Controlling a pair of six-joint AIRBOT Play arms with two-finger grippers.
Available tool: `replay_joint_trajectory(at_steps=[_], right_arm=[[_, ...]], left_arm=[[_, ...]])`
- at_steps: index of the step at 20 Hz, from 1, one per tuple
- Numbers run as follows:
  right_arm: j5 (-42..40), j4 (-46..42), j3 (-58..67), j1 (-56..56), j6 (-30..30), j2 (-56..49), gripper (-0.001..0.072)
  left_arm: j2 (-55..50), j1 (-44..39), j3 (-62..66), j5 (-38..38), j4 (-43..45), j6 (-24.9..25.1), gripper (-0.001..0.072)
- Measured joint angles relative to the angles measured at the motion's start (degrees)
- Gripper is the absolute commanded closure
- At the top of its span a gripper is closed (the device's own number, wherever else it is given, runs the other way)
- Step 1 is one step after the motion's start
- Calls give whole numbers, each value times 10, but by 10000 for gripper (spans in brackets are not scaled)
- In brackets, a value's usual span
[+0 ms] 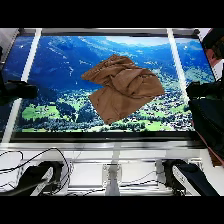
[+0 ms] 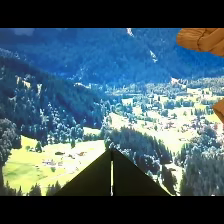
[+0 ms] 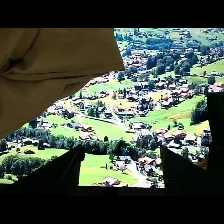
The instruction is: Fold the clothes and pants, and hang the long-sleeved shirts on hangers.
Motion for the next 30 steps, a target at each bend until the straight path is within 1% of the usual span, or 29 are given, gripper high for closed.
replay_joint_trajectory(at_steps=[9, 16, 20, 26, 27, 28, 30], right_arm=[[-5, 3, -1, 0, 0, 0, 164], [-21, 1, -43, 0, -16, 0, 164], [-41, 0, -75, 0, -26, 0, 164], [-87, -1, -87, 0, -31, 0, 164], [-95, -2, -88, 0, -31, 0, 164], [-102, -2, -88, 0, -31, 0, 164], [-117, -2, -89, 0, -32, 0, 164]], left_arm=[[0, 0, 0, 0, 0, 0, 684], [0, 0, 0, 0, 0, 0, 684], [0, 0, 0, 2, -4, 0, 684], [-12, 1, -6, 28, -12, -2, 677], [-18, 1, -10, 28, -12, -6, 633], [-27, 1, -17, 28, -12, -10, 504], [-49, 1, -36, 29, -16, -23, 392]])
